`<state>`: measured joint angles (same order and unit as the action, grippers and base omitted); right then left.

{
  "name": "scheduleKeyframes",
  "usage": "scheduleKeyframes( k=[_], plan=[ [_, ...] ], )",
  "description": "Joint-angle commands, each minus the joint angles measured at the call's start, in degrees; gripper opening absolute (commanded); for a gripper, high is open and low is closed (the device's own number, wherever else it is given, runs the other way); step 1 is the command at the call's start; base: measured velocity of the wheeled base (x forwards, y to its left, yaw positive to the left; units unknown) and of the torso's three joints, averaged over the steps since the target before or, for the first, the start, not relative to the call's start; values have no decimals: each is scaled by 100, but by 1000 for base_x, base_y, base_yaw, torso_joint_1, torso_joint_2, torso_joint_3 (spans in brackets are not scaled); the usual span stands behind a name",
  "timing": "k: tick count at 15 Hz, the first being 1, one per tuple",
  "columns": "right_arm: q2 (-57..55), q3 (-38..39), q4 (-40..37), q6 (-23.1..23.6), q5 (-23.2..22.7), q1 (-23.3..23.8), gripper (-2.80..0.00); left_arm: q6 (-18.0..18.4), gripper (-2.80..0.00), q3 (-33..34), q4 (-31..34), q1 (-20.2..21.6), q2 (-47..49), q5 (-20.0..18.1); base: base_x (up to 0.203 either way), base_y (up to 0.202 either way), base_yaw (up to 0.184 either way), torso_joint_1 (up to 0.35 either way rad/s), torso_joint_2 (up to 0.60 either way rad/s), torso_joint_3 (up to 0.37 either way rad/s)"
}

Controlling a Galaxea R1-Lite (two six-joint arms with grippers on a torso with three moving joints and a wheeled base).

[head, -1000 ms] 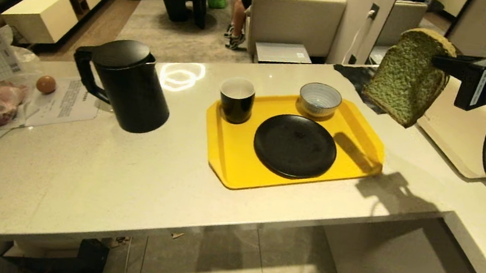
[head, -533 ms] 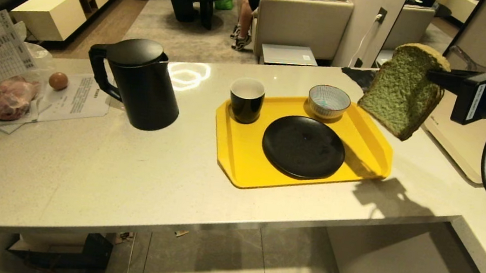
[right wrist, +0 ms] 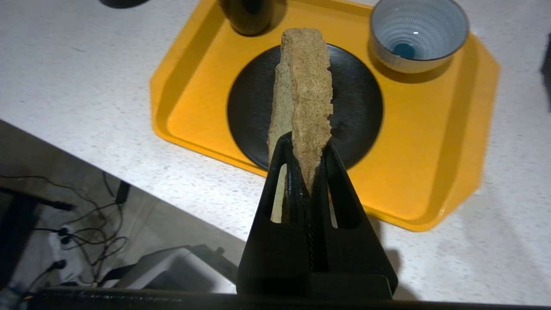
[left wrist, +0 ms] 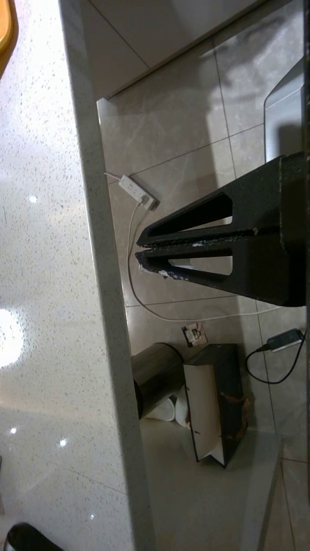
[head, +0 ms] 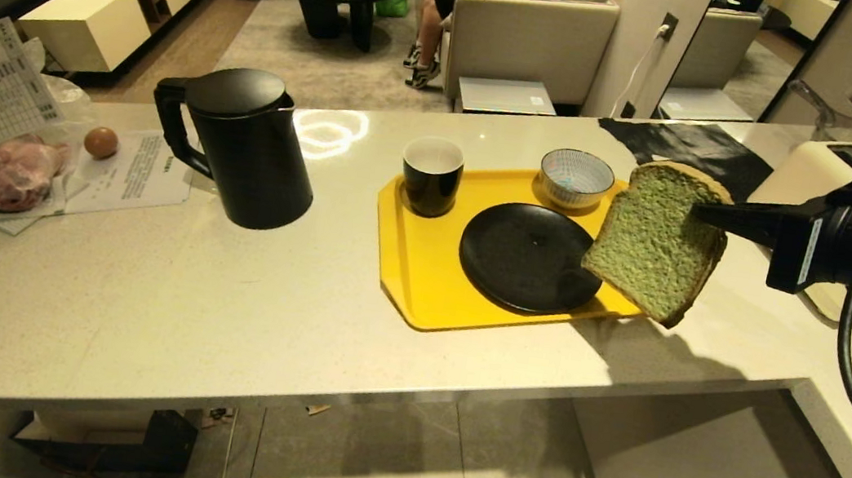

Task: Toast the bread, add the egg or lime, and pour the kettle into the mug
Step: Put the baked bread on a plate

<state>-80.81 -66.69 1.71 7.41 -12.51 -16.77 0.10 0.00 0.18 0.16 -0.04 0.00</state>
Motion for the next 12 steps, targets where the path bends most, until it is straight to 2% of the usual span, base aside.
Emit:
scheduleKeyframes(
  k=[1, 5, 9, 12],
  plan=[
    [-29, 6, 4, -104, -15, -184, -280, -1, -280, 0, 8, -7, 4, 0, 0, 0, 0, 0, 0, 0],
    [-261, -5, 24, -654, 66, -534, -280, -1, -280, 0, 6, -7, -5, 0, 0, 0, 0, 0, 0, 0],
    [-840, -180, 177, -1400, 735, -968, -280, -6, -280, 0, -1, 1, -2, 0, 0, 0, 0, 0, 0, 0],
    [-1283, -314, 475, -1620, 949, -1046, -280, -1, -280, 0, 2, -6, 2, 0, 0, 0, 0, 0, 0, 0]
  ],
)
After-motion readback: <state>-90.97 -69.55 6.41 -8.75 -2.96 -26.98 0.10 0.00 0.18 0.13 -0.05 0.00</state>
